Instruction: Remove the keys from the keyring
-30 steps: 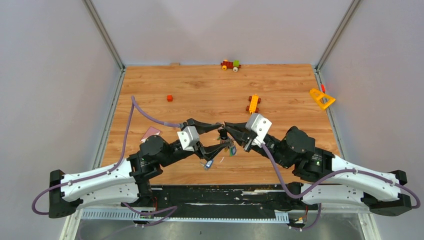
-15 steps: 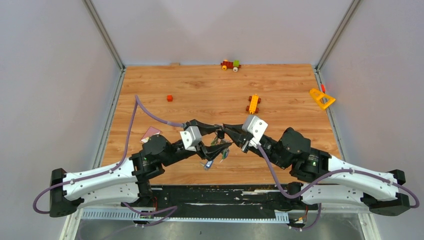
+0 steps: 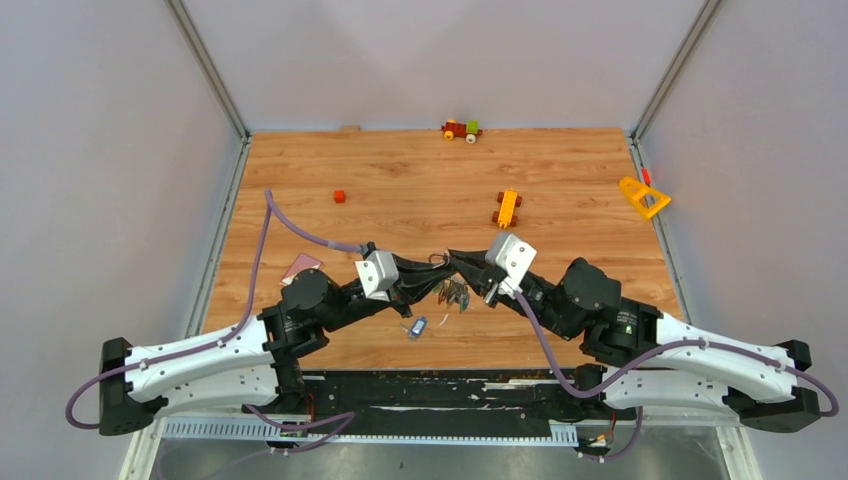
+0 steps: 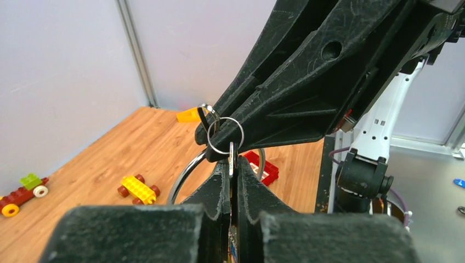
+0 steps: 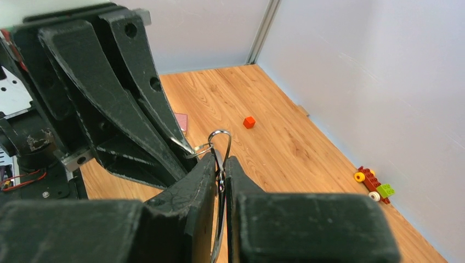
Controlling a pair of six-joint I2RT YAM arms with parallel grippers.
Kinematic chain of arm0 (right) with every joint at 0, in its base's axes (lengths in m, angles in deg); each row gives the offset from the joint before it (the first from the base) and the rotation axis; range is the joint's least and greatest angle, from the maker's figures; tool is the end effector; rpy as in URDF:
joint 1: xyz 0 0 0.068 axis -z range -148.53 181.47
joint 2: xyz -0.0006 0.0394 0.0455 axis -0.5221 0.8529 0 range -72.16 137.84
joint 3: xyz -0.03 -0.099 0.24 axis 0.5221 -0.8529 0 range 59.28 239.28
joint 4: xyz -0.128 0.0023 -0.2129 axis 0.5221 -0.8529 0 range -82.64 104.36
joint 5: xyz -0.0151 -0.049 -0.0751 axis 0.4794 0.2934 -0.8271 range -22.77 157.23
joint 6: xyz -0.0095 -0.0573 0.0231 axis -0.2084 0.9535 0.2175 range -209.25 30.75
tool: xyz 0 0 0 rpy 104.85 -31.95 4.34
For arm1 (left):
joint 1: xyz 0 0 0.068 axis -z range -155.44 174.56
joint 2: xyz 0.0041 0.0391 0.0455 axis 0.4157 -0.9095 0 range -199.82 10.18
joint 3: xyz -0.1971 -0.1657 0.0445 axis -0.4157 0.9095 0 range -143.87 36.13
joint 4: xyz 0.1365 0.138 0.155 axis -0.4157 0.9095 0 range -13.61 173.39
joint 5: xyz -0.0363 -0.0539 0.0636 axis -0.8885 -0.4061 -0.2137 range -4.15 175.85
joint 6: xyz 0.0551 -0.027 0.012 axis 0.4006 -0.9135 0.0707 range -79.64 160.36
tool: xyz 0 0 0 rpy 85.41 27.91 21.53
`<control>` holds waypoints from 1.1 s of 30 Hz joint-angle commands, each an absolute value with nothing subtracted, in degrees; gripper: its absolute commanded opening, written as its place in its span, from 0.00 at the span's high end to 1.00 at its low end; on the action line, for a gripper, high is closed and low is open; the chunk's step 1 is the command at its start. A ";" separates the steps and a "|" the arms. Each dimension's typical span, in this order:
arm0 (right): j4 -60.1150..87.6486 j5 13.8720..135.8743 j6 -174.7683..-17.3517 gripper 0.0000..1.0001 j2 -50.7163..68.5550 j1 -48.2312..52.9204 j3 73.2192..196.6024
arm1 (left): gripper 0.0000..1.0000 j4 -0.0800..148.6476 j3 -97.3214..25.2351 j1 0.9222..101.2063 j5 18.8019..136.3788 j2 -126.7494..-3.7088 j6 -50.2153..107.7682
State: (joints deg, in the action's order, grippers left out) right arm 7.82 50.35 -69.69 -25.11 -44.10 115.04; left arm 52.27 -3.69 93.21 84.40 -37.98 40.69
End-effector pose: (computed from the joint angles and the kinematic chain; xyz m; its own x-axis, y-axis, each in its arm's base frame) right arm 0.0600 0.1777 0.3968 0.2948 -0.1393 -0.9454 -0.8020 0.5017 -0.3240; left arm 0.0738 -0.1924 0.3601 0.1045 -0.2512 -0.9623 0.9393 0.3428 0.0125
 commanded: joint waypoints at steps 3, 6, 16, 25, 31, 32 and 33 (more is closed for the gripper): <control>11.98 44.99 -69.08 1.00 -27.29 -44.20 114.16 | 1.00 55.66 -7.37 93.30 83.48 -35.01 42.19; 11.91 42.75 -68.34 1.00 -26.94 -44.18 113.79 | 1.00 60.78 -9.01 93.30 83.50 -34.22 43.66; 17.69 38.40 -67.47 1.00 -27.04 -44.20 111.54 | 1.00 76.81 -16.21 93.31 84.33 -36.33 46.30; 19.24 44.79 -68.66 1.00 -29.06 -44.20 108.13 | 1.00 90.09 -27.13 93.30 85.76 -41.37 50.93; 25.64 47.10 -70.96 1.00 -32.12 -44.20 103.93 | 1.00 104.50 -38.22 93.30 82.14 -46.94 57.36; 26.50 46.86 -71.27 1.00 -32.54 -44.15 103.45 | 1.00 106.46 -39.48 93.30 81.58 -47.69 58.13; 27.14 46.72 -71.50 1.00 -32.87 -44.18 103.14 | 1.00 108.02 -40.68 93.34 81.18 -48.31 58.79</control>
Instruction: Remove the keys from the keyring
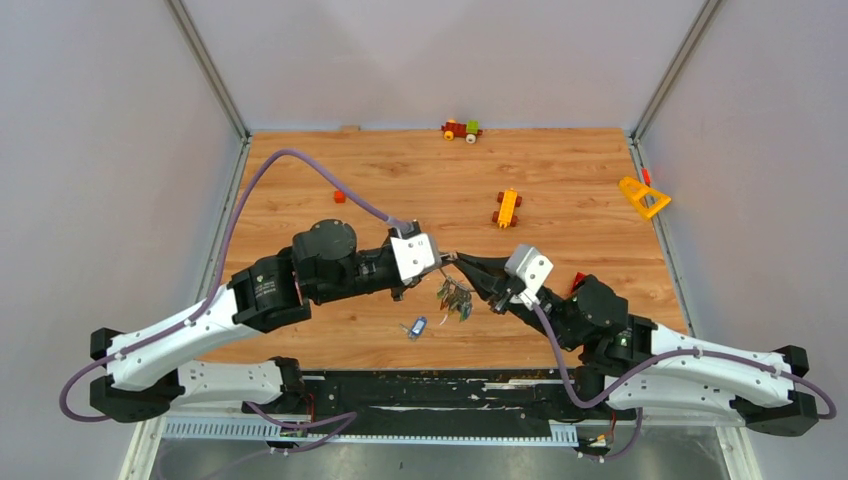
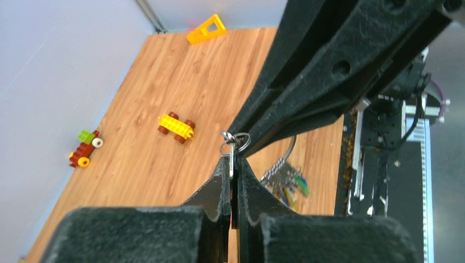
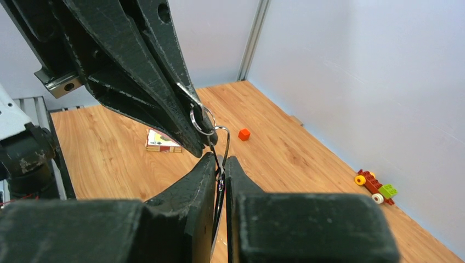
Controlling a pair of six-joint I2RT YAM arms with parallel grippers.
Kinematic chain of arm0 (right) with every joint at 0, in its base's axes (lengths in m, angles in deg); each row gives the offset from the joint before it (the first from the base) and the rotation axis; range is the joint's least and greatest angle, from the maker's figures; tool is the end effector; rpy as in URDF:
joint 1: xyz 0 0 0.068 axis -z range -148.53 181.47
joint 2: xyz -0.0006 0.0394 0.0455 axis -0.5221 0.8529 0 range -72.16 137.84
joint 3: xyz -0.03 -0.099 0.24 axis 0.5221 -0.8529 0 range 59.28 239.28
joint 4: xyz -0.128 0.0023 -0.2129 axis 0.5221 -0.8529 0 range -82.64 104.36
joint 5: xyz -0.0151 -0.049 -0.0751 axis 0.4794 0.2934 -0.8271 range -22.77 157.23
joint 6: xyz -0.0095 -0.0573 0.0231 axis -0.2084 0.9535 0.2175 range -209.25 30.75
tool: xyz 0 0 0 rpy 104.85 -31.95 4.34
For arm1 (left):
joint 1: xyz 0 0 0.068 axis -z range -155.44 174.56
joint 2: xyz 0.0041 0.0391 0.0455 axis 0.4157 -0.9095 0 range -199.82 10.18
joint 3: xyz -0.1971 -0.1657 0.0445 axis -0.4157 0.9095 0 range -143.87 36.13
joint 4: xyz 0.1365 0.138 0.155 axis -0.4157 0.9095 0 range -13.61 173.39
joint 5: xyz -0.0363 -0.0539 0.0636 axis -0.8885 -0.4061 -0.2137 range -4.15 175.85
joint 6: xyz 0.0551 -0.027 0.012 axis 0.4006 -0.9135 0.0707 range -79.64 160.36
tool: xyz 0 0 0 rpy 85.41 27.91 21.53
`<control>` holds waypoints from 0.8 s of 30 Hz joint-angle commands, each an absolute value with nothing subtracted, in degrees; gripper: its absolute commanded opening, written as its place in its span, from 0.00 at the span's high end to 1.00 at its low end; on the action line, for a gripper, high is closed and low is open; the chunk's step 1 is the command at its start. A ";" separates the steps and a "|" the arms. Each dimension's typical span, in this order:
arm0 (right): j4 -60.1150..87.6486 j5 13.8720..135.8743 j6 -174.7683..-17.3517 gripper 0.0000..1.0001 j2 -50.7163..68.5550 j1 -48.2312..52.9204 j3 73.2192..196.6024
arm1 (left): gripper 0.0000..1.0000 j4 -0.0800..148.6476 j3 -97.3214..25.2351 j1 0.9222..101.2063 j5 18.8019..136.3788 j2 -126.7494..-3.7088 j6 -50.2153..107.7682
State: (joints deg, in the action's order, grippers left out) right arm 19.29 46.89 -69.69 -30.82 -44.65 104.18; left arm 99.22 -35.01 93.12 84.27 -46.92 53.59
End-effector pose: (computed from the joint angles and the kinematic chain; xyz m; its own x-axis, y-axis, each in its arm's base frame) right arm 0.0580 0.1659 0.3718 0.3104 -0.0519 -0.9492 -0.7683 0.5744 -0.2826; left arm 0.0764 -0.1985 0.4208 0.1609 0.2164 -0.9630 0.9282 0.2985 0.2221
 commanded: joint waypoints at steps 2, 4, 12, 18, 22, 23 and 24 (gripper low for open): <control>27.83 46.93 -72.09 1.00 -33.25 -44.20 102.71 | 1.00 110.88 -42.61 93.30 80.85 -49.50 59.84; 27.89 47.78 -72.57 1.00 -33.31 -44.19 102.51 | 1.00 113.45 -44.52 93.31 80.84 -50.81 60.84; 26.00 54.16 -73.46 0.86 -32.59 -44.19 101.80 | 1.00 120.94 -50.99 93.34 79.61 -54.63 64.56; 27.24 55.10 -74.53 0.82 -32.17 -44.19 99.97 | 1.00 123.54 -53.86 93.30 79.04 -56.17 65.10; 27.96 54.93 -74.95 0.79 -32.47 -44.18 98.83 | 1.00 124.13 -54.86 93.30 78.62 -56.44 65.44; 28.17 54.91 -75.07 0.79 -32.65 -44.18 98.61 | 1.00 124.33 -55.11 93.35 78.61 -56.58 65.46; 28.35 54.92 -75.16 0.78 -32.71 -44.20 98.29 | 1.00 124.56 -55.32 93.30 78.53 -56.88 65.53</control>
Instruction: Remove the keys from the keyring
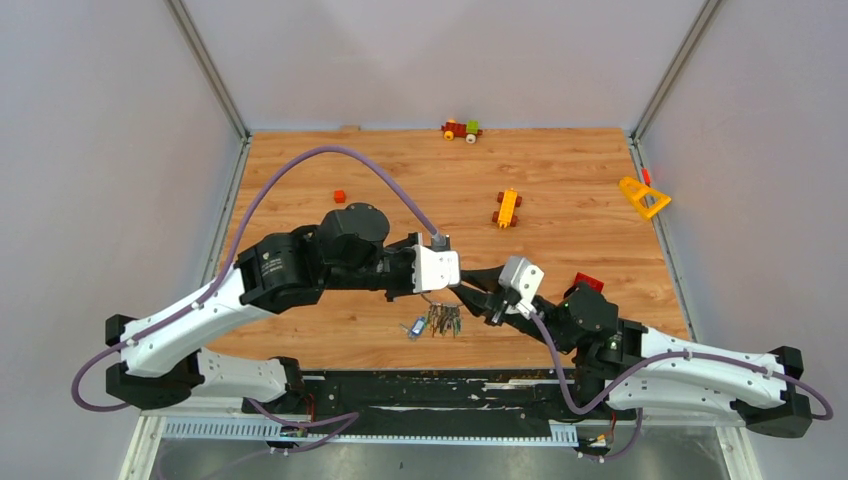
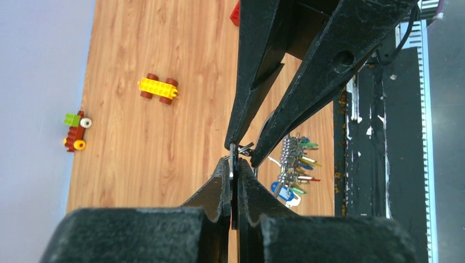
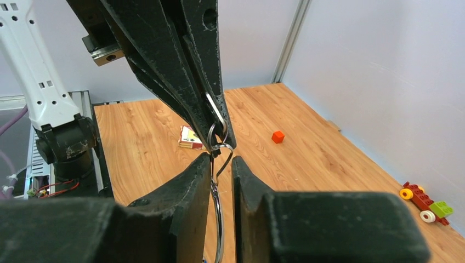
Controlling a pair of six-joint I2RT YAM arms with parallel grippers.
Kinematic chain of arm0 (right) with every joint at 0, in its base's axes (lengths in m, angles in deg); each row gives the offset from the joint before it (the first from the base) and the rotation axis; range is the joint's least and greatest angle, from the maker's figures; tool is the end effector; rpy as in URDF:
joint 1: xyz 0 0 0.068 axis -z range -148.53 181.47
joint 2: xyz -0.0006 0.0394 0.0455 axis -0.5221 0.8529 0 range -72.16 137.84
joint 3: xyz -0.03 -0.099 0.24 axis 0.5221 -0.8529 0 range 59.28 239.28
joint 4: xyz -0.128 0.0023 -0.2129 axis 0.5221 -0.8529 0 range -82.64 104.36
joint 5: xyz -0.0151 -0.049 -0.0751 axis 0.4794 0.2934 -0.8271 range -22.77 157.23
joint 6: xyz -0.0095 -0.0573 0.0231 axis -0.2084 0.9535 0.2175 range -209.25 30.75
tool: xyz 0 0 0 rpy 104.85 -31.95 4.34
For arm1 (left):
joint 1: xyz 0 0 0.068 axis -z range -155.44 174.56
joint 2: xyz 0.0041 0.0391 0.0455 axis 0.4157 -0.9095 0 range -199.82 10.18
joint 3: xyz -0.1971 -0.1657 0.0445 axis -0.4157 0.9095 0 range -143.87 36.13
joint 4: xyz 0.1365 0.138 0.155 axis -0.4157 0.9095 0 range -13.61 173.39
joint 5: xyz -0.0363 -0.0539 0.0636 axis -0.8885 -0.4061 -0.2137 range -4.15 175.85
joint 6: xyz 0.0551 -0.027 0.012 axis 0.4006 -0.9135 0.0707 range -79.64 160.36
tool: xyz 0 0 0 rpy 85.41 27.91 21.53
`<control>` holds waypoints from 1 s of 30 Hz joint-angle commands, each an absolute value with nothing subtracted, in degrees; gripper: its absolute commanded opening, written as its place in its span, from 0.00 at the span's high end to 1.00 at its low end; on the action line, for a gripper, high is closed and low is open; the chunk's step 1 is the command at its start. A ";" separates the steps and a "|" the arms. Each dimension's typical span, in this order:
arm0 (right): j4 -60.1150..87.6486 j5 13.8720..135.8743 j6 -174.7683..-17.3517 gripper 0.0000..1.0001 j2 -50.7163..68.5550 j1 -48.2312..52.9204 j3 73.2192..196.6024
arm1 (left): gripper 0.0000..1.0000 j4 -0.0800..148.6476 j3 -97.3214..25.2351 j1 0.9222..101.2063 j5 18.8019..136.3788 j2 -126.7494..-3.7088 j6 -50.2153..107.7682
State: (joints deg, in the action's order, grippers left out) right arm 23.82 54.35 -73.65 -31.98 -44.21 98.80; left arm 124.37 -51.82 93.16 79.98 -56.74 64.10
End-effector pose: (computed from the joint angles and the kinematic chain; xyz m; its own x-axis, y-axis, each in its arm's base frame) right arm 0.0543 0.1700 0.3519 0.2756 0.0206 -0.9610 -0.8472 0.4776 -0.2327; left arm 0.0769 -0.2098 0.4293 0.2349 0.4983 -0.8346 0.9448 0.0847 0.3165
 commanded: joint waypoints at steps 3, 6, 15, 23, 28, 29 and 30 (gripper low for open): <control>28.76 54.92 -75.48 0.78 -33.04 -44.14 97.51 | 1.00 125.15 -55.84 93.30 78.22 -57.30 65.74; 28.86 55.41 -75.97 0.75 -33.37 -44.20 96.67 | 1.00 125.40 -56.02 93.30 78.33 -57.40 65.82; 29.13 56.04 -76.57 0.71 -33.58 -44.20 94.49 | 1.00 126.13 -56.84 93.32 78.99 -57.51 66.01; 30.48 55.30 -77.16 0.71 -33.12 -44.20 93.78 | 1.00 125.37 -56.57 93.30 79.89 -57.83 65.40; 30.45 55.57 -77.38 0.70 -32.53 -44.16 93.88 | 1.00 124.99 -56.42 93.32 80.52 -58.23 64.77; 30.45 55.74 -77.46 0.70 -32.40 -44.14 93.90 | 1.00 124.99 -56.42 93.35 80.67 -58.35 64.74; 30.45 55.88 -77.47 0.70 -32.35 -44.20 93.95 | 1.00 124.95 -56.36 93.31 80.77 -58.33 64.78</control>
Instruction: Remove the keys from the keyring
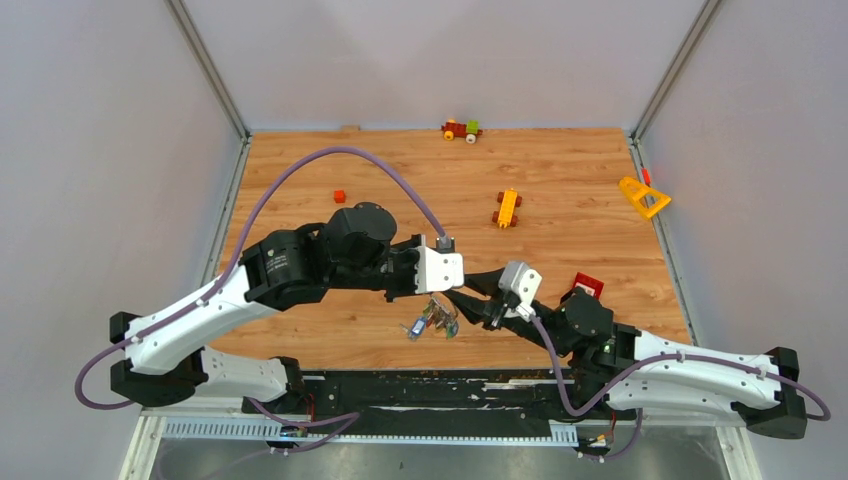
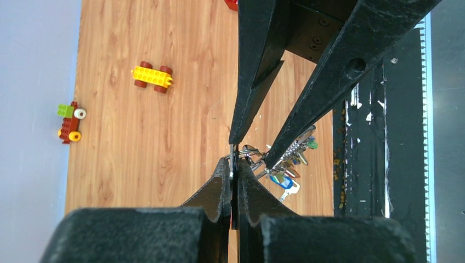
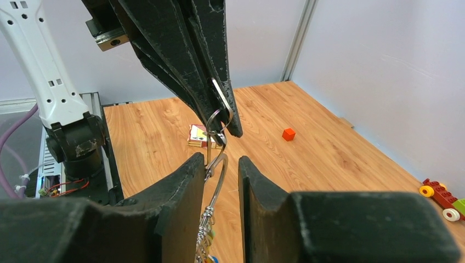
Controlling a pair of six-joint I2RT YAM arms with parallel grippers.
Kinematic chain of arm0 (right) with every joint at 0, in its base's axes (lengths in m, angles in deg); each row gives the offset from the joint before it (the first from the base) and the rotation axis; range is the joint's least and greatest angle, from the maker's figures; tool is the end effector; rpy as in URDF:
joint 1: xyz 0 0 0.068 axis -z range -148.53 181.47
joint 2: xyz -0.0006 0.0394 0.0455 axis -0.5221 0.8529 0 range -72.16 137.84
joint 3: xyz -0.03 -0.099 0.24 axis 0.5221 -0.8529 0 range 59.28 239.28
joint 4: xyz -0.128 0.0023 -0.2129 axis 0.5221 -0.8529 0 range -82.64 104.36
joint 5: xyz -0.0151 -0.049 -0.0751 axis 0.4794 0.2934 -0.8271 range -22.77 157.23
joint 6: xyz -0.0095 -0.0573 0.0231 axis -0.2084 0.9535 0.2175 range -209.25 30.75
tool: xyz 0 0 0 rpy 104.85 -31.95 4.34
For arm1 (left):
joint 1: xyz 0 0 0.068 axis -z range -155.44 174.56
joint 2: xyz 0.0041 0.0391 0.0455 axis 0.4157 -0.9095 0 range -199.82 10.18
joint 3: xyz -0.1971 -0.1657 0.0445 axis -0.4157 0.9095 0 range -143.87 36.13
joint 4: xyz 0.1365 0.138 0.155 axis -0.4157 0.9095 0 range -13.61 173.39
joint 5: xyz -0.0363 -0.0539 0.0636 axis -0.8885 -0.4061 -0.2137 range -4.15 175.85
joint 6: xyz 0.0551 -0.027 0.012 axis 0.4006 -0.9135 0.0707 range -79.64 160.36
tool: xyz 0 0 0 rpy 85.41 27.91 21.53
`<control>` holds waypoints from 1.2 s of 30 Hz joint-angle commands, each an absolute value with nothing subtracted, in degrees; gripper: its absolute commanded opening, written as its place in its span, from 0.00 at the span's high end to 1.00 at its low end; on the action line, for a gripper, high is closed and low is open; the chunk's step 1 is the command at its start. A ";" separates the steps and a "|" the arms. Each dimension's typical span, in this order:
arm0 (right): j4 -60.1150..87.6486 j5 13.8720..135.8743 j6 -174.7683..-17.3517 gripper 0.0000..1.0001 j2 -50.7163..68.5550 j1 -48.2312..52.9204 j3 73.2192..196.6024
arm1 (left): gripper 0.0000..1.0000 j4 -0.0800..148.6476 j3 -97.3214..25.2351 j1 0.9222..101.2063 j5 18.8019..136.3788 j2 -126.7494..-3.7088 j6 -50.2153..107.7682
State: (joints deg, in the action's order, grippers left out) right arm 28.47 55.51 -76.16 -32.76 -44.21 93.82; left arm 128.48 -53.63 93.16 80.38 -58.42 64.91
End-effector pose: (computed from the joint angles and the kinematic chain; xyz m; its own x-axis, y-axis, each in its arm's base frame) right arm 0.0537 0.1717 0.3331 0.2422 0.0530 -0.9688 -0.8669 0.4603 -0.1916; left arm 0.0781 -0.2120 0.4251 0.2269 0.5547 -0.8005 0.9481 0.0623 0.3119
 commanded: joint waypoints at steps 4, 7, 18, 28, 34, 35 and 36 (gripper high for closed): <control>30.45 56.79 -77.47 0.70 -31.88 -44.19 94.16 | 1.00 124.90 -56.38 93.32 81.06 -58.43 64.78; 30.44 57.47 -77.55 0.70 -31.66 -44.20 94.26 | 1.00 124.99 -56.34 93.34 81.43 -58.31 64.79; 30.51 58.68 -77.93 0.66 -30.73 -44.19 94.00 | 1.00 124.99 -56.14 93.31 82.06 -58.14 64.72; 31.24 55.89 -78.43 0.65 -30.50 -44.20 93.36 | 1.00 125.06 -56.07 93.30 82.42 -58.17 64.79; 30.77 53.36 -79.53 0.59 -31.47 -44.20 94.09 | 1.00 125.19 -55.70 93.30 82.92 -58.37 64.70; 30.37 53.03 -79.68 0.57 -31.82 -44.16 94.28 | 1.00 125.17 -55.64 93.30 83.00 -58.34 64.70; 30.17 52.60 -79.93 0.56 -32.08 -44.20 94.40 | 1.00 125.07 -55.55 93.30 82.95 -58.44 64.61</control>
